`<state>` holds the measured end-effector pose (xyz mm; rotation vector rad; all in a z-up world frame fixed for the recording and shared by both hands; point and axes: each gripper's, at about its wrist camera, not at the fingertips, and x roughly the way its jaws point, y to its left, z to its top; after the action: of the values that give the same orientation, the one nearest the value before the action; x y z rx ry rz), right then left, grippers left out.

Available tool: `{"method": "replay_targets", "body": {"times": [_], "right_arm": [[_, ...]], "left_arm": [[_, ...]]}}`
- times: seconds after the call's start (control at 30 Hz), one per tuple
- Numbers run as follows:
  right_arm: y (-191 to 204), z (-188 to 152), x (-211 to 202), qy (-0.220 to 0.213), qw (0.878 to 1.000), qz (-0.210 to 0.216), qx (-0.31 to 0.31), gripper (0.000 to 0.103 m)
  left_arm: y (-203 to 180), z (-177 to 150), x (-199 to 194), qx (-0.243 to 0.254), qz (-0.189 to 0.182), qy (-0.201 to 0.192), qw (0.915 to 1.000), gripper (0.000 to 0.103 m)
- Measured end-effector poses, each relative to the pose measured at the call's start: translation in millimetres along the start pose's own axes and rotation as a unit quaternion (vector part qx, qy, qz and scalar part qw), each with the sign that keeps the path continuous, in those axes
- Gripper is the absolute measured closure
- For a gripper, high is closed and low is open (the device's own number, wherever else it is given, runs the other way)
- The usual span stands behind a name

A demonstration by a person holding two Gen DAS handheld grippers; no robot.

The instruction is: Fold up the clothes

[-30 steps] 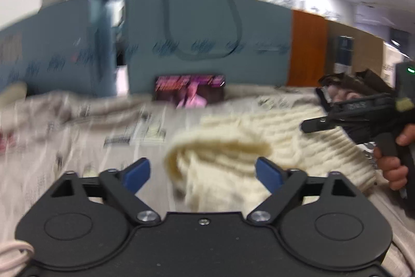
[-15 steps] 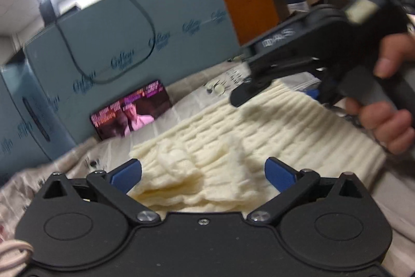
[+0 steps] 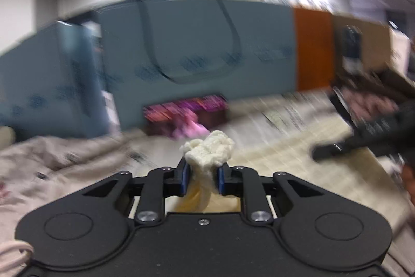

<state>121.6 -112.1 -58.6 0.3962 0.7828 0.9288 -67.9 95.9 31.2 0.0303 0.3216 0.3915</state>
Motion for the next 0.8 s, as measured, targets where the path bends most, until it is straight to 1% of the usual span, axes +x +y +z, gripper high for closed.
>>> {"method": "replay_targets", "body": {"times": [0.07,0.13,0.23,0.33,0.37,0.43,0.47,0.5,0.6,0.63,0.7,0.73,0.77,0.8], "right_arm": [[6,5,-5,-0.008,1.0,0.011,0.0,0.082],[12,12,-11,-0.016,1.0,0.018,0.0,0.082],[17,25,-19,-0.036,0.999,0.018,0.003,0.083],[15,41,-23,-0.052,0.998,0.014,0.018,0.083],[13,45,-21,-0.056,0.998,0.008,0.022,0.083],[6,50,-13,-0.058,0.998,-0.012,0.032,0.083],[1,50,-8,-0.052,0.998,-0.024,0.035,0.083],[-5,50,-1,-0.044,0.998,-0.036,0.038,0.083],[-23,47,15,-0.022,0.996,-0.065,0.05,0.083],[-29,46,19,-0.015,0.996,-0.068,0.055,0.082],[-36,46,20,-0.011,0.996,-0.064,0.058,0.08],[-40,46,20,-0.009,0.996,-0.061,0.059,0.075],[-40,46,20,-0.007,0.996,-0.065,0.053,0.072],[-40,47,19,-0.006,0.996,-0.073,0.042,0.066]], "left_arm": [[19,9,-6,-0.025,0.025,-0.023,0.9991,0.083],[41,18,-10,-0.06,0.042,-0.037,0.9967,0.083],[68,23,-15,-0.119,0.043,-0.046,0.9909,0.083],[86,22,-3,-0.156,0.033,-0.04,0.9864,0.083],[93,20,5,-0.171,0.02,-0.033,0.9845,0.082],[107,12,27,-0.202,0.008,0.005,0.9793,0.082],[115,7,38,-0.214,0.004,0.025,0.9766,0.079],[123,2,49,-0.223,0.001,0.045,0.9737,0.078],[137,-15,70,-0.242,-0.007,0.074,0.9673,0.075],[141,-20,75,-0.245,-0.005,0.083,0.9659,0.071],[145,-25,81,-0.245,0.008,0.095,0.9648,0.067],[146,-25,81,-0.237,0.026,0.093,0.9665,0.063],[146,-25,81,-0.226,0.048,0.091,0.9686,0.057],[147,-24,82,-0.215,0.07,0.088,0.9701,0.053]]}}
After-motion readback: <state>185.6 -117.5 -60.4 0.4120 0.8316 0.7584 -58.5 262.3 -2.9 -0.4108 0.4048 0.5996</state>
